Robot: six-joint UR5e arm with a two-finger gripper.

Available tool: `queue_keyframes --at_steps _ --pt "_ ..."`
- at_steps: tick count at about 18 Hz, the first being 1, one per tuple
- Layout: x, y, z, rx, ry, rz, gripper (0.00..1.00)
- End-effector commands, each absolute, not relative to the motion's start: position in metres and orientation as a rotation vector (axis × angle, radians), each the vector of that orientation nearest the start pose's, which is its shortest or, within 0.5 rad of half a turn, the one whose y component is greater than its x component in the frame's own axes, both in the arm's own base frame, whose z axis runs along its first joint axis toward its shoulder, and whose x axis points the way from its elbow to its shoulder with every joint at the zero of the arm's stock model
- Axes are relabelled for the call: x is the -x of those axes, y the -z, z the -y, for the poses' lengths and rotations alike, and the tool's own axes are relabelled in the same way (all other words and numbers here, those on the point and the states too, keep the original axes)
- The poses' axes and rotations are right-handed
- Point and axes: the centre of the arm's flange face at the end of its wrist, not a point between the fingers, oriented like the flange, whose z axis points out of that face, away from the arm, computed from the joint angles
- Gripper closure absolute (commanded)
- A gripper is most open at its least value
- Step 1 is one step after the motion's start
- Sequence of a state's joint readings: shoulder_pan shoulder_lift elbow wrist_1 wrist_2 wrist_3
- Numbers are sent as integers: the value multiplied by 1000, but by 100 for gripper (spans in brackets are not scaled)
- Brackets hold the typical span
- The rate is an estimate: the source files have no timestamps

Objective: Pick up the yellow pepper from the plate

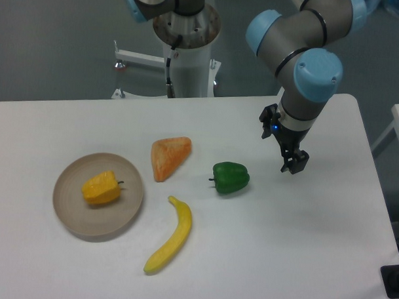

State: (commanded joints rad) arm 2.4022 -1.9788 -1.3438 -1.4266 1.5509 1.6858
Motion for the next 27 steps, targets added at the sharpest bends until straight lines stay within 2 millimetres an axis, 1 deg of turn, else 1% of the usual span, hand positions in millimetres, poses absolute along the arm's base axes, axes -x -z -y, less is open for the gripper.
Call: queue_keyframes --at_steps 5,6,8,10,12,14,15,16,18,20,22,24,25,27 --pt "386 -379 -541 2853 70 -1269 0" --pt "382 -378 -543 2861 83 -1218 0" --pt "361 -380 -552 2865 106 -1136 0" --pt "323 -388 -566 2868 104 -1122 0" --pt "289 -384 -579 2889 121 -1094 0" --pt "234 -381 -602 2920 125 -1055 0" --pt "219 -380 -610 2926 128 -1042 0" --pt "212 -378 -613 2929 132 -1042 0" --pt "186 -374 -627 2901 109 -1079 0" --pt "154 -362 -643 2890 99 -1106 0" --pt "129 -347 -656 2893 95 -1095 0" --pt "102 -338 -672 2864 49 -1089 0" --pt "91 -337 -678 2850 24 -1076 0" --pt "71 -334 -682 2842 23 -1093 0"
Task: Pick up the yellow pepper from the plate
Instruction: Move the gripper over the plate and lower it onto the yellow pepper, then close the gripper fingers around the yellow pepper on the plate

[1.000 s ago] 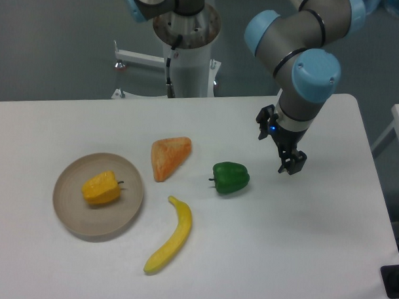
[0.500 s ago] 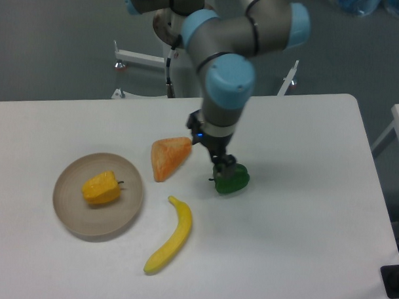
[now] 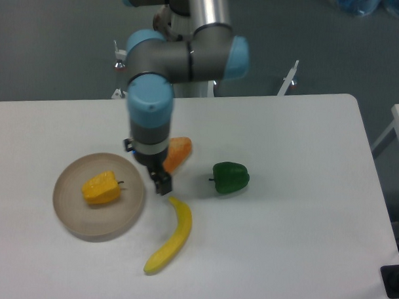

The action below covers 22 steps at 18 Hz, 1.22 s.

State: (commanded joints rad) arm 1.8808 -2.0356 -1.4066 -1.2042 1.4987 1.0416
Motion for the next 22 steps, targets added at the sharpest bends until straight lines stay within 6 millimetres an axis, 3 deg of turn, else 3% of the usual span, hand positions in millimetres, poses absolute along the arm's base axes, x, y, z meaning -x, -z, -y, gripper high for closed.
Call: queue_keyframes --at_steps 9,14,19,20,21,22 --pt "14 -292 -693 2865 81 -1179 0" --pt "-1 -271 -688 2876 107 -1211 0" --pt "-2 -254 -689 2883 118 -1218 0" --pt "0 -254 -690 2878 89 -1220 2" --pt "2 -251 -691 2883 53 -1220 13" --pt "1 -247 -692 2889 3 -1233 32"
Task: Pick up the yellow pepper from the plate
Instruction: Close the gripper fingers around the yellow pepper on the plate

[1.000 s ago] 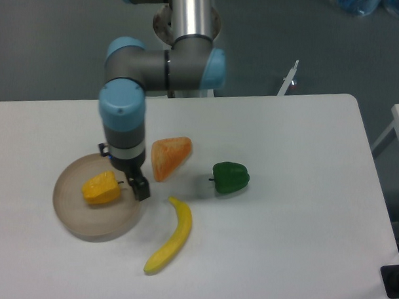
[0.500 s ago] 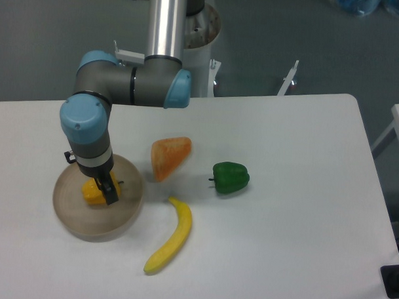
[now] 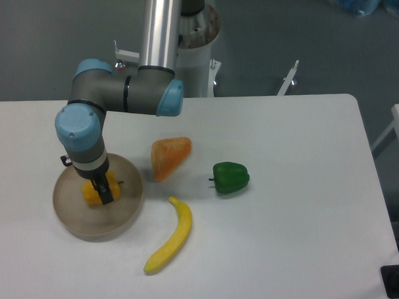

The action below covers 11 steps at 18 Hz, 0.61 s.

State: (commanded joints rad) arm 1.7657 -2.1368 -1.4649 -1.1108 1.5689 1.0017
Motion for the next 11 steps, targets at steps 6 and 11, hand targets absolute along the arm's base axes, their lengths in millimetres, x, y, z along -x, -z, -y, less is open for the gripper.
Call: queue_keyframes --at_steps 6,11 --pt "1 -265 -693 2873 -60 -1176 73" --pt "27 -315 -684 2846 -107 -1102 80"
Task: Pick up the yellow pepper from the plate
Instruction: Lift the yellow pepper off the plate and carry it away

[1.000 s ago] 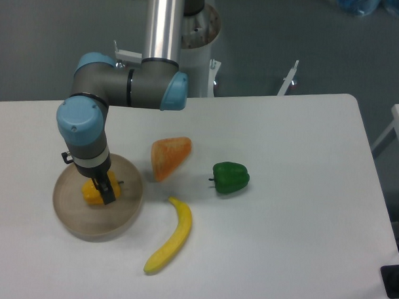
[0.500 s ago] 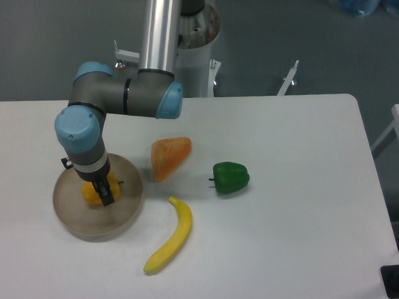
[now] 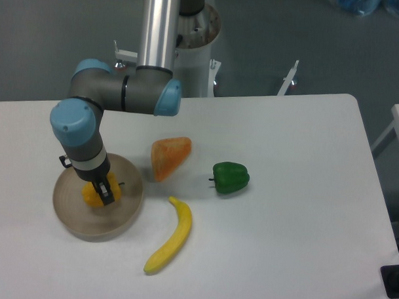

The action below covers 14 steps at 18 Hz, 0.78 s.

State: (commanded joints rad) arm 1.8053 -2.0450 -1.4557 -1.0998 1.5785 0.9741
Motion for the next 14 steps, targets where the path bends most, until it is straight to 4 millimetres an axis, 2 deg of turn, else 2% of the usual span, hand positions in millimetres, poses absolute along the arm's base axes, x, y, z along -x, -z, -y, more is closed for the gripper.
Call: queue_keyframes --at_steps 2,3,5,10,14 --pt "50 -334 -675 2858 -77 -1034 80" --pt "62 -351 -669 2843 -23 -989 81" --pt "97 -376 -658 2827 -1 -894 83" --pt "171 -412 -634 2896 18 -746 83" --pt "218 -437 -619 2945 55 -671 84"
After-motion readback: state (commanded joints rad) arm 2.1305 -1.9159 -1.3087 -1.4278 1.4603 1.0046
